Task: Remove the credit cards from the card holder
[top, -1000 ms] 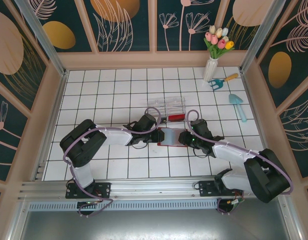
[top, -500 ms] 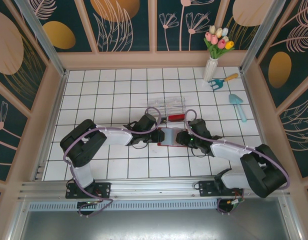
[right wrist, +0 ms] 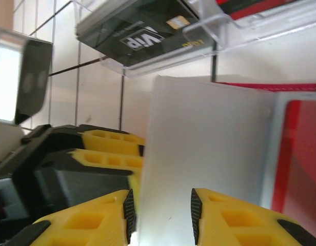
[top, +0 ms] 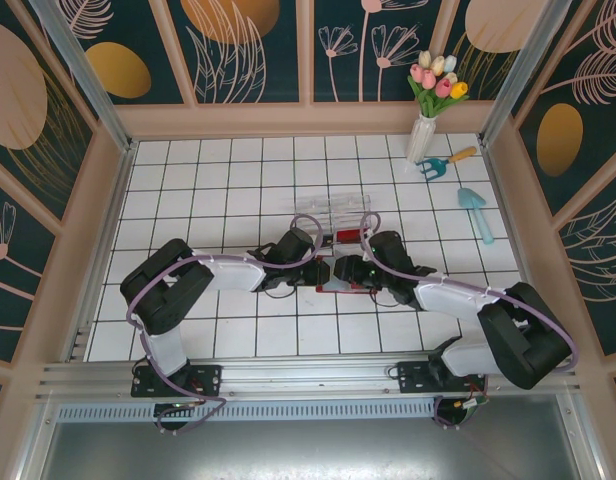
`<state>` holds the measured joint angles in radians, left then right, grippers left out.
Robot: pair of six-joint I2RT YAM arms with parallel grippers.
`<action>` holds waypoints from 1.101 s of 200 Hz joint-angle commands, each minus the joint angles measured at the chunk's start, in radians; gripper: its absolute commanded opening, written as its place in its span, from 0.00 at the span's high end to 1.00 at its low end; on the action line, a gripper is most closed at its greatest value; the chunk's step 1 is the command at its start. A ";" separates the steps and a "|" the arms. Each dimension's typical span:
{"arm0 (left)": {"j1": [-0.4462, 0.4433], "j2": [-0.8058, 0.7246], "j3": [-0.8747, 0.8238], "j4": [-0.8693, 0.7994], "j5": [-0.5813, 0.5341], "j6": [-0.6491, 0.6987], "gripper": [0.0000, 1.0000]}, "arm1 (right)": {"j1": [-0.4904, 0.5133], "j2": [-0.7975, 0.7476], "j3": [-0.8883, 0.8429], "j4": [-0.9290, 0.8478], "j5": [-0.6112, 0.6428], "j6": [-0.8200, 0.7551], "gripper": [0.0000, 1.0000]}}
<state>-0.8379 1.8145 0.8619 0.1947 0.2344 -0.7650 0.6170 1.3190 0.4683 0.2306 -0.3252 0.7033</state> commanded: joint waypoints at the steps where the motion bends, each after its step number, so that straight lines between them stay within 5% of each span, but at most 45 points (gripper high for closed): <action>1: -0.001 -0.064 -0.008 -0.056 -0.042 -0.013 0.73 | 0.020 0.026 0.047 0.047 -0.023 0.016 0.62; 34: 0.022 -0.196 -0.046 -0.113 -0.107 -0.015 0.70 | 0.037 0.076 0.082 0.042 -0.024 0.014 0.61; 64: 0.024 -0.230 -0.034 -0.120 -0.073 -0.025 0.69 | 0.033 0.015 0.086 -0.083 0.104 -0.021 0.62; 93: 0.011 -0.185 -0.011 -0.032 0.005 -0.085 0.71 | 0.003 -0.076 0.053 -0.209 0.224 -0.057 0.71; 128: -0.035 -0.092 0.050 0.042 0.040 -0.152 0.72 | -0.102 -0.153 -0.028 -0.249 0.216 -0.098 0.76; 169: -0.064 0.003 0.099 0.072 0.042 -0.214 0.73 | -0.157 -0.128 -0.059 -0.246 0.190 -0.138 0.91; 220: -0.076 0.061 0.139 0.051 0.034 -0.244 0.72 | -0.169 -0.085 -0.070 -0.239 0.215 -0.145 0.92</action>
<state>-0.9054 1.8465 0.9501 0.2329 0.2623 -0.9775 0.4549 1.2011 0.4156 -0.0078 -0.1307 0.5808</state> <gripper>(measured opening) 0.276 0.083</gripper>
